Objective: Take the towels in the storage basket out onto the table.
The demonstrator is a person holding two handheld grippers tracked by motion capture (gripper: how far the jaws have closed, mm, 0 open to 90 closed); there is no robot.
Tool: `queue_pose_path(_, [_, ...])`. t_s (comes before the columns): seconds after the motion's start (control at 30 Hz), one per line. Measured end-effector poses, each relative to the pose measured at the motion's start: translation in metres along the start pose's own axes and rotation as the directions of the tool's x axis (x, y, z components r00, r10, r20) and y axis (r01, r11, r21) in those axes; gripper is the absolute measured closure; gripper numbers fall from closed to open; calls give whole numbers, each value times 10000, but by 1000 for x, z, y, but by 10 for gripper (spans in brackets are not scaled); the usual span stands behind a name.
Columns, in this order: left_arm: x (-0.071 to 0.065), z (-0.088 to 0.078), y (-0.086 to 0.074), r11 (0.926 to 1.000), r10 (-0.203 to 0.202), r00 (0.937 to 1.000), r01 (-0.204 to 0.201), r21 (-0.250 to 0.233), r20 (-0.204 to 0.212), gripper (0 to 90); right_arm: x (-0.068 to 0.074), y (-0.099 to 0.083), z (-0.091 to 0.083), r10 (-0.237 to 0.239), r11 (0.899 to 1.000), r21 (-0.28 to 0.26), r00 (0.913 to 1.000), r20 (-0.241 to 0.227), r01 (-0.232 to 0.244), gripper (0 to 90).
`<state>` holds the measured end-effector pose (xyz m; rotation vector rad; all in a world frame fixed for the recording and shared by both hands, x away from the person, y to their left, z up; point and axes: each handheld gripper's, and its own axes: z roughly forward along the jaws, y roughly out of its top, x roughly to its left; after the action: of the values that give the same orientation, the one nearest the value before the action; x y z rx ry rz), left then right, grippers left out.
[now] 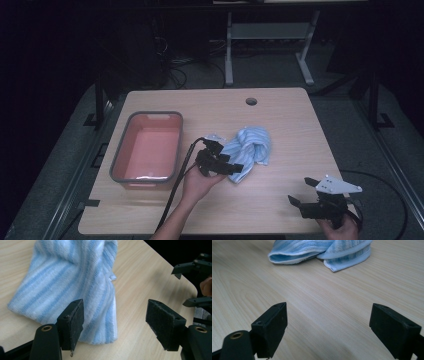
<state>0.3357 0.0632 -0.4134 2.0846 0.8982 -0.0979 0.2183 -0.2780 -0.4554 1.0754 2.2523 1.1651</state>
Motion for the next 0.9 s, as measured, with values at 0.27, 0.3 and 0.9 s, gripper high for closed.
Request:
queue_pose_path(0.27, [-6, -4, -12, 9999, 87, 9998, -85, -129, 162, 308, 0, 0, 1, -70, 10000, 49, 10000, 13, 70, 144])
queue_pose_path(0.3, [-6, -4, -13, 9999, 129, 9998, -127, -84, 150, 308, 1, 0, 2, -70, 9999, 77, 10000, 4, 70, 144])
queue_pose_path(0.9, [-11, -8, -29, 9994, 332, 9992, -331, -20, 213, 308, 1, 0, 2, -115, 9999, 128, 9999, 57, 114, 144])
